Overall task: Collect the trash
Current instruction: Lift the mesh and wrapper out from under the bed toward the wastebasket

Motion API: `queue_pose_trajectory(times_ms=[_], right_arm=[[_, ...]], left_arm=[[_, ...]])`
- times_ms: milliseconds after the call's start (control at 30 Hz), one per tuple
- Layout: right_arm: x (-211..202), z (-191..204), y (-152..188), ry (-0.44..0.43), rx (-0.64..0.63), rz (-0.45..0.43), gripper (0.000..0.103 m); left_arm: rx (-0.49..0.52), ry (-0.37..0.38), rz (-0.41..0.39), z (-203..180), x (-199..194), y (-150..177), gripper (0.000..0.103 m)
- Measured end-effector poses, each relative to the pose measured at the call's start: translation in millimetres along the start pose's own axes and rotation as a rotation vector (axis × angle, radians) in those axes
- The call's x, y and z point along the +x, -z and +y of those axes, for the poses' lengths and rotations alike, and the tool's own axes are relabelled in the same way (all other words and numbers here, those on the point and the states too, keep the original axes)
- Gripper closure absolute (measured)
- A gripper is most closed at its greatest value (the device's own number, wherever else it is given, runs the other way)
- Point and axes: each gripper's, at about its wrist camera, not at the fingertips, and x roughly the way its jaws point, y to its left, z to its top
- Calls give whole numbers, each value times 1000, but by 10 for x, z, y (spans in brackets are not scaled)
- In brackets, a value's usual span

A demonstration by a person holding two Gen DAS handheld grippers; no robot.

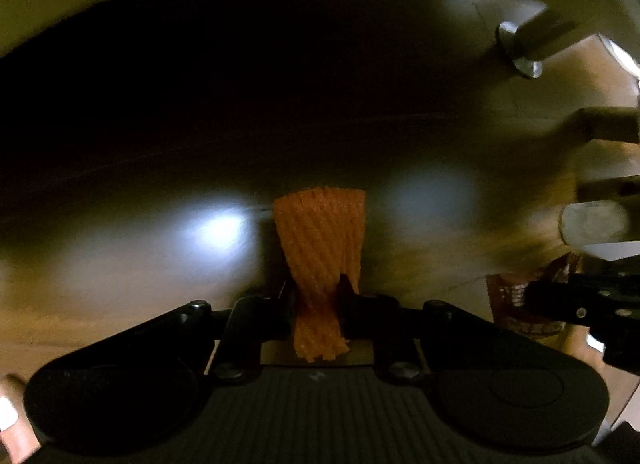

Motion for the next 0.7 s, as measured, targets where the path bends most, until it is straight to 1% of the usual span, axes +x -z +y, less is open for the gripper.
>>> queue_pose_trajectory(times_ms=[33, 167, 267, 433, 533, 700], right_arm=[[-71, 59, 33, -12, -13, -6, 81], [-477, 312, 220, -17, -32, -49, 81], [-805, 418, 380, -21, -37, -85, 81], [-1341, 534, 686, -19, -62, -119, 81], [-1653, 554, 859, -30, -70, -142, 81], [-2200, 538, 1199, -51, -77, -192, 81]], left_arm=[[2, -1, -4, 25, -112, 40, 85], [20, -14, -6, 82, -520, 178, 85], [39, -12, -10, 58, -864, 272, 85], [94, -22, -84, 5, -1539, 496, 85], [86, -23, -118, 10, -1927, 619, 85], [76, 8, -176, -82, -2546, 892, 85]])
